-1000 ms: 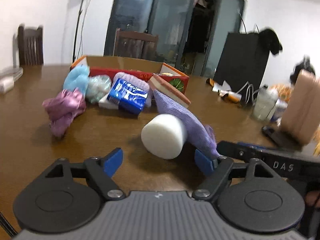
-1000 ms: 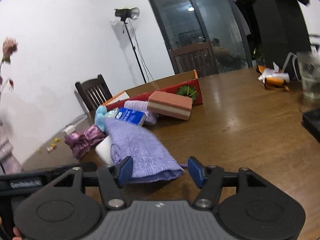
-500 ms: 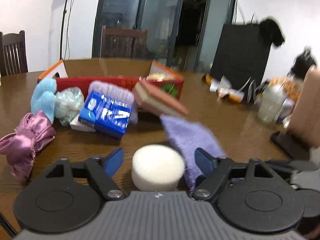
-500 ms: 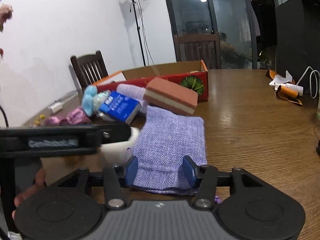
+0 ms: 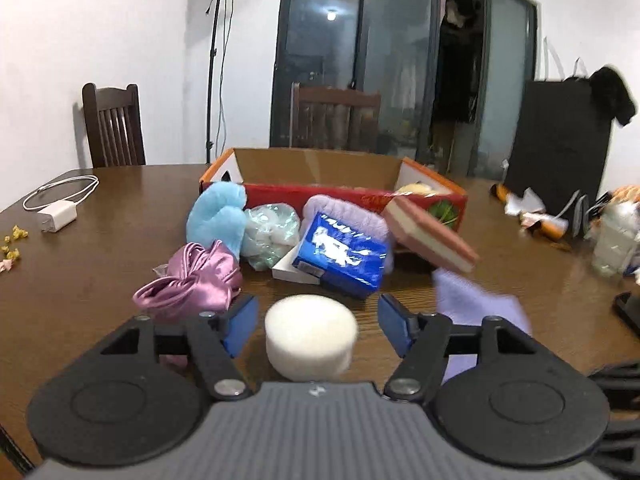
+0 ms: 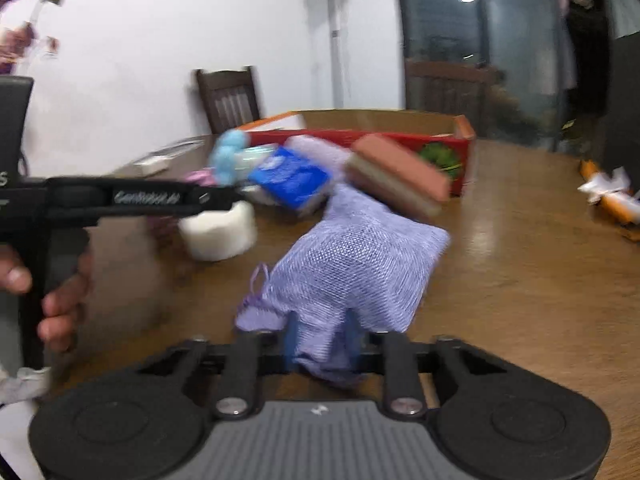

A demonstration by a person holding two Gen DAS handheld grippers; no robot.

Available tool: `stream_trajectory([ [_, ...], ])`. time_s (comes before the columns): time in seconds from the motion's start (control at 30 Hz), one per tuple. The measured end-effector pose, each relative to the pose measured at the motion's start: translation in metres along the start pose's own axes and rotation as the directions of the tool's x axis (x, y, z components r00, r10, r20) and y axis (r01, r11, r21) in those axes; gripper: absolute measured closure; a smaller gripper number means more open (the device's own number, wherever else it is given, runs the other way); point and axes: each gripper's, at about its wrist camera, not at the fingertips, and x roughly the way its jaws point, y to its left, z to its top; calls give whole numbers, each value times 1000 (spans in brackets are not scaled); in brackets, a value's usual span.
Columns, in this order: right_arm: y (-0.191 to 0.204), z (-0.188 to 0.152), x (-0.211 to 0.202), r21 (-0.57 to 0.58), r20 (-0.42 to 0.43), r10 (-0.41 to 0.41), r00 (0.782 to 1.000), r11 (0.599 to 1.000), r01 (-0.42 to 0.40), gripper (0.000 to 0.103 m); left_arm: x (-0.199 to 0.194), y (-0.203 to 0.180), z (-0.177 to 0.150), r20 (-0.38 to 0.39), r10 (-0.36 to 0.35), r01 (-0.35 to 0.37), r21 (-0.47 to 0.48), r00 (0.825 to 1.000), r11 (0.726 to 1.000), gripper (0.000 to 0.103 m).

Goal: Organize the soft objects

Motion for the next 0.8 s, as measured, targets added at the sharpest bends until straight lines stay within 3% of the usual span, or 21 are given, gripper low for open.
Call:
stream_trajectory([
  [0.07,11,-4,-6,-23,-22,93,995,995,-94,88,-15,-1,-3,8,-15,15,-10,1000,1000,32],
  [0.13,23,-7,-14,-55,-39,135,990,989,-137,86,-29,-1,-6,7,-27,27,-8,1000,1000,32],
  [0.23,20,-5,-39,-14,25,212,977,977,-212,84,-47,2,-15,-1,-22,22,-23,1000,999,30],
  [0.33,2,6,-52,19,121,165,979,986,-168,73,-57,0,-30,-46,-84,81,-66,995,995,29],
  [0.43,-15,23,-32,8,122,110,986,994,-111,71,-57,-18,-43,-76,-145,142,-39,987,989,29],
  [0.5,-24,36,-9,4,101,135,986,991,-136,71,-55,-31,-49,-82,-141,143,30,987,989,37],
  [0.57,-27,48,15,12,64,170,983,985,-171,71,-51,-39,-54,-107,-118,129,103,987,986,60],
  [0.63,-30,54,35,29,21,181,983,983,-181,71,-48,-35,-58,-116,-93,110,150,989,982,70],
  [0.8,-27,27,13,134,-25,104,994,986,-99,71,-42,-1,-57,-93,48,-36,122,995,992,73],
])
